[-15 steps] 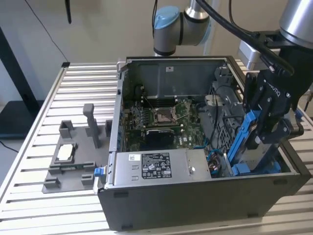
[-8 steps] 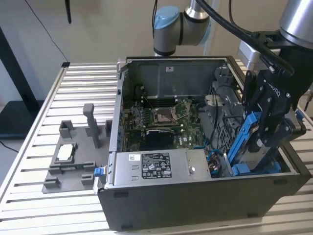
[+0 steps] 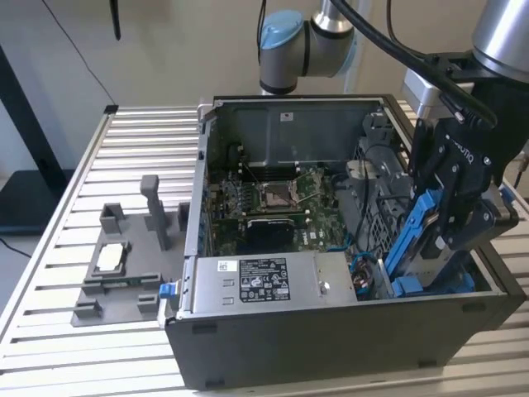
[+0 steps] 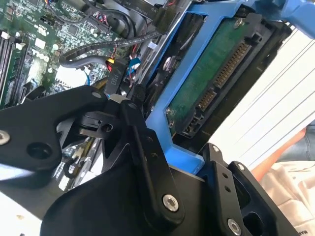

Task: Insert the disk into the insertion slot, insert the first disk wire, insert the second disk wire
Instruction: 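Insert the disk into the insertion slot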

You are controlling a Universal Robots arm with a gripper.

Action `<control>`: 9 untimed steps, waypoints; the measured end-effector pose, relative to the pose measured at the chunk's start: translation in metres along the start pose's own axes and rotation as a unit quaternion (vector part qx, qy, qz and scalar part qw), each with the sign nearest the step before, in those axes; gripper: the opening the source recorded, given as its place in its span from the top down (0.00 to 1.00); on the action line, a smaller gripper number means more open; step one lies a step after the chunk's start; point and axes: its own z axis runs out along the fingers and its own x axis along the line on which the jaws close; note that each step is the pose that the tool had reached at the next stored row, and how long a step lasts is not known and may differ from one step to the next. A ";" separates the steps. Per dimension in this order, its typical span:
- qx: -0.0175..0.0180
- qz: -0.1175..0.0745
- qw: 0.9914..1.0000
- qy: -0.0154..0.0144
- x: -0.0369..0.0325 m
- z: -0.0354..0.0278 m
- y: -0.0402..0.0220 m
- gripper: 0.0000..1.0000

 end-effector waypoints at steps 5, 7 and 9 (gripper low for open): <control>0.000 0.000 1.000 0.000 0.0000 0.0001 0.0000 0.66; 0.000 0.000 1.000 0.000 0.0000 0.0001 0.0000 0.68; 0.000 0.000 1.000 -0.004 0.0001 0.0006 0.0002 0.68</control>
